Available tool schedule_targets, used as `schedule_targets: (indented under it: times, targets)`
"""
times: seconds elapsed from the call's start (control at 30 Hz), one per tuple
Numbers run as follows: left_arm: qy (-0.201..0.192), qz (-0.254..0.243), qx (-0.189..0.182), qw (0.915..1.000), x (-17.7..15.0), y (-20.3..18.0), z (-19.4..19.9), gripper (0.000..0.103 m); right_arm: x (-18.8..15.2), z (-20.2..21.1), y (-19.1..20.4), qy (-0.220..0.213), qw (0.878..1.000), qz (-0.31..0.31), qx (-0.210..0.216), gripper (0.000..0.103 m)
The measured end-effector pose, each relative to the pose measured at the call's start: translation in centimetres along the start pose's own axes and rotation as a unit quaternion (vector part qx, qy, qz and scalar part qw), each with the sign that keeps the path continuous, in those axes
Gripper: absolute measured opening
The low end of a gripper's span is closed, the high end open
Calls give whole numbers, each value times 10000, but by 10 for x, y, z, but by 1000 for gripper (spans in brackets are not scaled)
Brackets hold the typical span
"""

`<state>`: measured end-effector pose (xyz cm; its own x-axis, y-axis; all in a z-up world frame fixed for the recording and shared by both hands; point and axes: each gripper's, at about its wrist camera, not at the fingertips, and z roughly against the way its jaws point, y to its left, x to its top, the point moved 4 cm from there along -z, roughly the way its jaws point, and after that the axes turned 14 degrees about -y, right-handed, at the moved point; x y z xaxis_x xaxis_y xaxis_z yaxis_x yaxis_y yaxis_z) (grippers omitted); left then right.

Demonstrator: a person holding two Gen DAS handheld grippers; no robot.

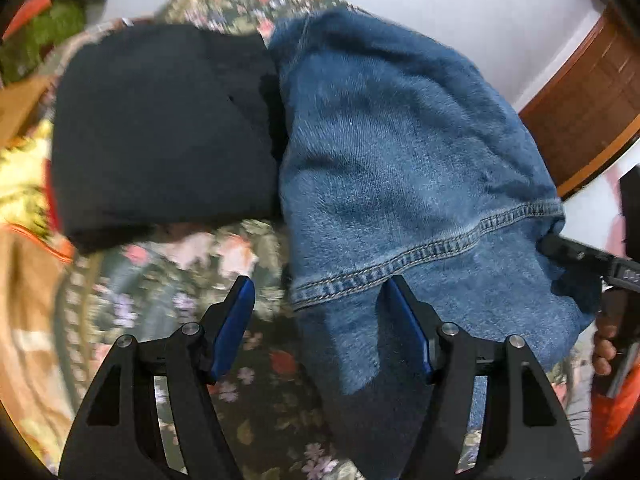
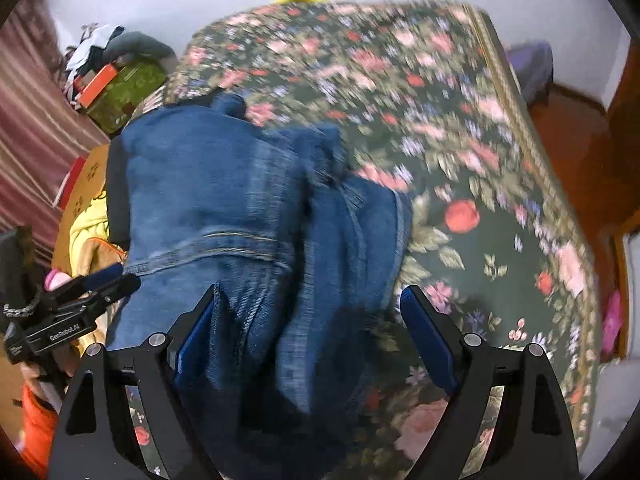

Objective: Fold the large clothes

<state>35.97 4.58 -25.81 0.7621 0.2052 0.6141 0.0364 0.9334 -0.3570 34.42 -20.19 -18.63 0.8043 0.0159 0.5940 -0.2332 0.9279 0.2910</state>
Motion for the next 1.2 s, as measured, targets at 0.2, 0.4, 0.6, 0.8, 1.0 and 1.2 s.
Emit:
schedule_targets:
  times: [0.2, 0.4, 0.6, 0.8, 1.0, 1.2]
  targets:
    - [419, 871, -907, 9912, 3, 10, -29, 69, -3, -17, -21, 402, 9938, -760, 708, 92]
    - [637, 1503, -1323, 9777, 7, 20, -49, 78, 9, -33, -8, 502, 9946, -563, 709, 90]
    - [671, 1434, -1214, 9799, 16, 9, -54, 78, 11, -36, -5, 584, 9927, -653, 827, 72]
    - [446, 1145, -1160, 9856, 25, -17, -23, 49, 16, -11, 14, 476, 9947, -296, 864, 37]
    - [24, 707, -1182, 9905, 42, -39, 28, 37, 29, 21, 38, 256, 9950, 17, 967, 29]
    - [-745, 410, -1105, 9902, 76, -36, 100, 35, 57, 41, 80, -129, 9920, 279, 1225, 29]
